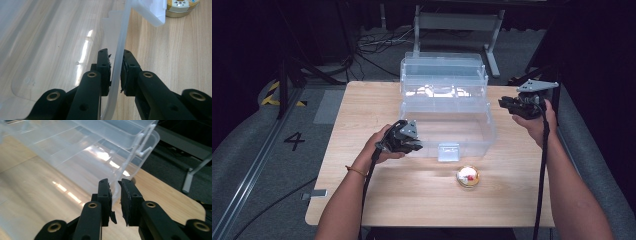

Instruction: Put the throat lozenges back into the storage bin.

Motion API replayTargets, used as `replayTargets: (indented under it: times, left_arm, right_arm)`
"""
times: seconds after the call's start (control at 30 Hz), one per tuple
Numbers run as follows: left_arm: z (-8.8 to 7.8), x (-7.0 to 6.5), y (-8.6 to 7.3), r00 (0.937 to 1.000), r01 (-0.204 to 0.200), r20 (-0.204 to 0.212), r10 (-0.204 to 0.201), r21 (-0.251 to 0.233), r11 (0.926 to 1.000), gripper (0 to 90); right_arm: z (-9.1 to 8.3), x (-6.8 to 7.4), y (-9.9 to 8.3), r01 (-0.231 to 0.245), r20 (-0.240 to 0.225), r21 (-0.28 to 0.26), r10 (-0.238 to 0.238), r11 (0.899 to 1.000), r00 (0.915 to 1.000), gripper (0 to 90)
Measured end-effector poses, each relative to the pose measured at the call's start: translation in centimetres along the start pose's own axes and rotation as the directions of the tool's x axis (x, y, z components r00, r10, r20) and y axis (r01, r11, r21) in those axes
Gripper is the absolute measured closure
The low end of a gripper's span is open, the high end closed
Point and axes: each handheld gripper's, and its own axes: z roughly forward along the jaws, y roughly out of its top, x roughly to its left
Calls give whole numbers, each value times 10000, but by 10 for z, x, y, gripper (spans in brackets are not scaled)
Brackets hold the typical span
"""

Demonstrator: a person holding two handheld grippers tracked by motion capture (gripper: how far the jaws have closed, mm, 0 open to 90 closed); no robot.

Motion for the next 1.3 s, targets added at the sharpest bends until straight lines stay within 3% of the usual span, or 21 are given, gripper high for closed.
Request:
replayTargets:
  times: [0.33,0.63,0.77,1.07,1.13,1.17,1.23,1.3]
  left_arm:
    - [-1,2,0,9999,-85,55,85,90,9999,797]
    - [-1,2,0,9999,-101,92,100,138,9999,797]
    - [-1,3,0,9999,-80,115,77,214,9997,795]
    - [-2,4,-1,9998,-167,143,163,301,9994,794]
    - [-2,4,-1,9998,-146,123,142,290,9995,791]
    - [-2,4,-1,9998,-146,123,142,290,9995,790]
    - [-3,4,-2,9998,-118,136,114,334,9994,790]
    - [-3,3,-2,9999,-123,117,119,354,9993,787]
  right_arm:
    - [-22,28,-26,753,-1047,531,-694,9957,9921,730]
    - [-38,52,-51,1186,-1806,1124,-971,9866,9788,609]
    - [-39,64,-62,1501,-2170,1569,-1142,9761,9695,533]
    - [-27,96,-79,2203,-2832,2606,-1437,9400,9482,313]
    - [-22,103,-82,2324,-3108,2824,-1404,9307,9400,294]
    - [-22,103,-82,2324,-3108,2824,-1404,9307,9400,294]
    - [-17,111,-84,2573,-3371,3099,-1473,9153,9299,283]
    - [-11,116,-85,2666,-3571,3239,-1436,9078,9230,269]
